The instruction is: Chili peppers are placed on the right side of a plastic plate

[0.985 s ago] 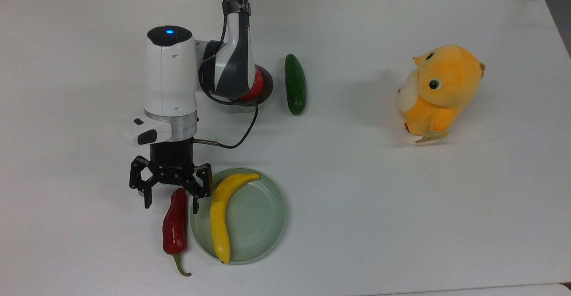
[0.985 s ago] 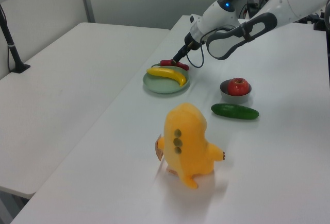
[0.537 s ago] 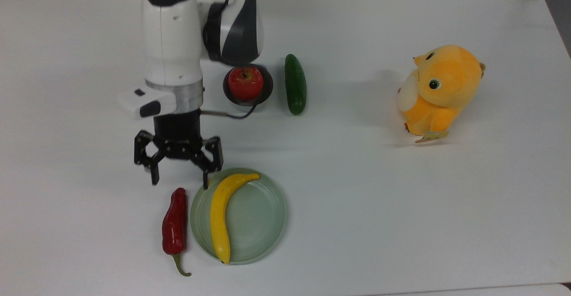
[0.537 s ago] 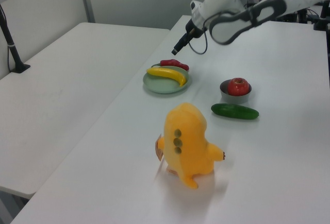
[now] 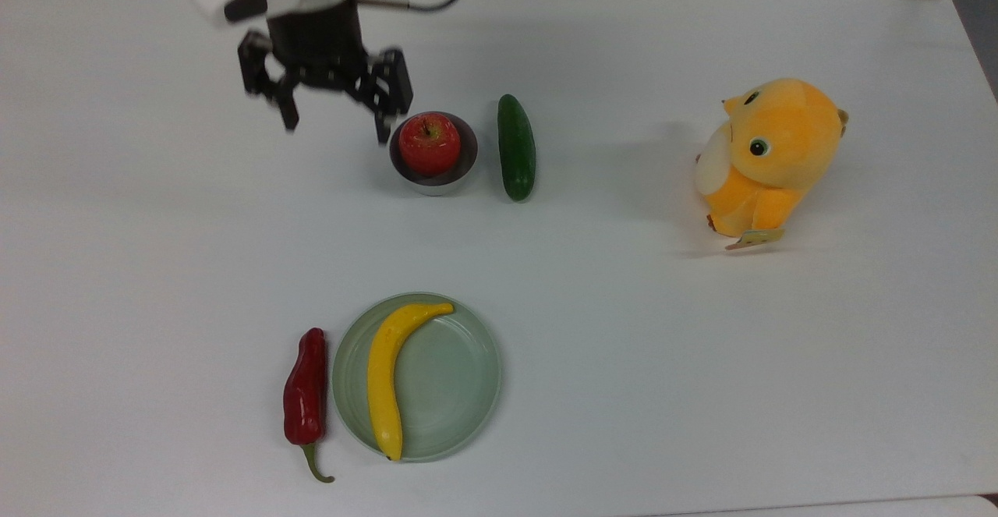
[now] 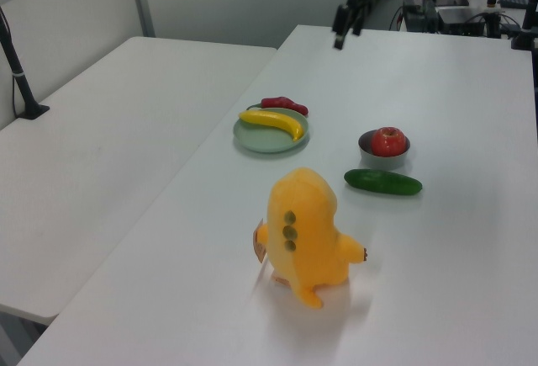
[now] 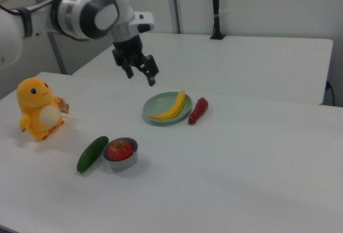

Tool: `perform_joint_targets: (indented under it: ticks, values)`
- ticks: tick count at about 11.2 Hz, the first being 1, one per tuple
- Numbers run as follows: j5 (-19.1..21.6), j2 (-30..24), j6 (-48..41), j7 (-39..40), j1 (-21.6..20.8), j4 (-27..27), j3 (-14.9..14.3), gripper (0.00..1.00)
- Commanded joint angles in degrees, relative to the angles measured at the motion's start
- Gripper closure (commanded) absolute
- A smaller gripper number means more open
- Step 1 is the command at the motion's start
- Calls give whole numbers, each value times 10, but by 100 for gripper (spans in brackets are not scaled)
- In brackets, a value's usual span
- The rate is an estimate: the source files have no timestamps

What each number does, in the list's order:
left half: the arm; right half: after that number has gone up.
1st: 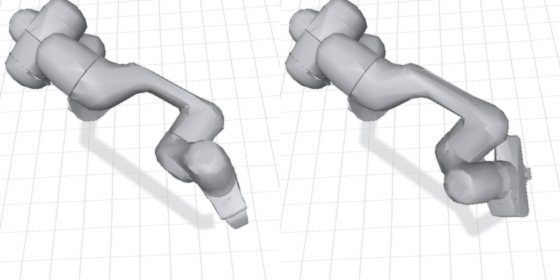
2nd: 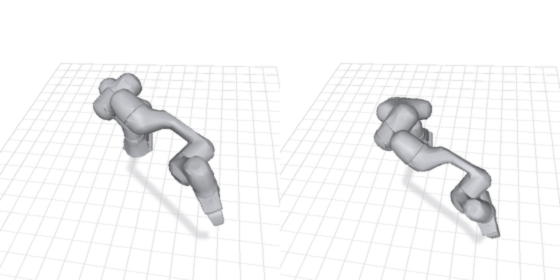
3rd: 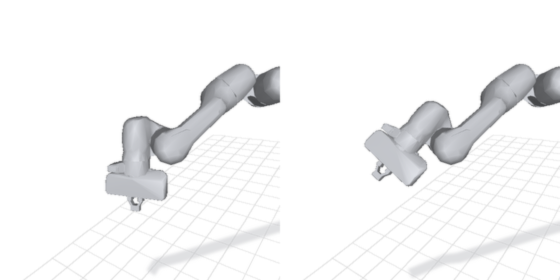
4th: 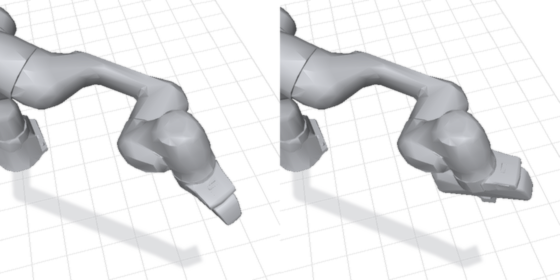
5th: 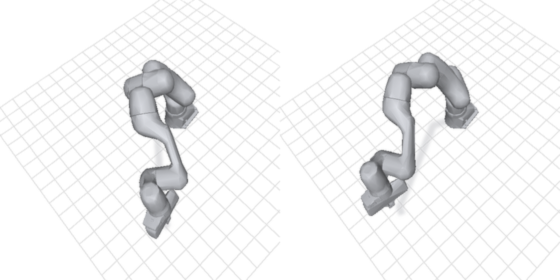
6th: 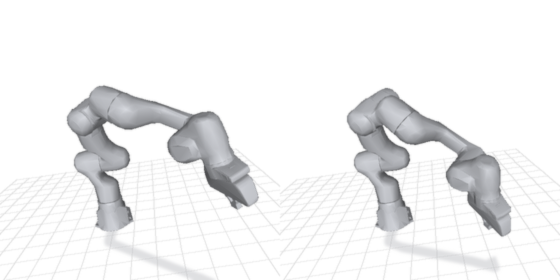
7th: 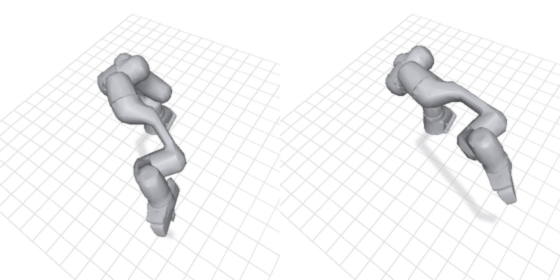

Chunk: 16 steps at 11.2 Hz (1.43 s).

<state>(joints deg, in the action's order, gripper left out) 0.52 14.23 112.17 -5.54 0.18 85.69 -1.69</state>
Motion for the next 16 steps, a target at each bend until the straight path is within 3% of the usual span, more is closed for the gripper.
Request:
perform_joint_targets:
  ticks: [1, 3, 7, 11, 16]
  values:
    - [7, -100, -140, -39, -16, 39, -5, 0]
    - [18, -142, -212, -39, -22, 41, -5, 0]
    - [46, -205, -240, -33, -68, 91, -7, 0]
    - [46, -206, -218, 2, -84, 110, -7, 0]
    - [37, -199, -110, 33, -78, 134, -14, 0]
